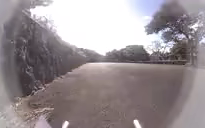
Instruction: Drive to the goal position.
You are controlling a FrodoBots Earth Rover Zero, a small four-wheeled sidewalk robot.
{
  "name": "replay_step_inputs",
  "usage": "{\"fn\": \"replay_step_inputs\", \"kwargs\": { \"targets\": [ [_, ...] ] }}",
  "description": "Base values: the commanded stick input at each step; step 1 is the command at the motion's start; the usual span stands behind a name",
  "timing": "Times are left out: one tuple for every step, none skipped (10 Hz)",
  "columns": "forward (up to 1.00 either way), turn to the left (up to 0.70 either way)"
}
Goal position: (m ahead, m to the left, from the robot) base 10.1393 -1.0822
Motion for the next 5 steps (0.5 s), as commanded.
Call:
{"fn": "replay_step_inputs", "kwargs": {
  "targets": [
    [0.7, 0.0],
    [0.7, 0.0],
    [0.7, 0.0],
    [0.7, 0.0],
    [0.7, 0.0]
  ]
}}
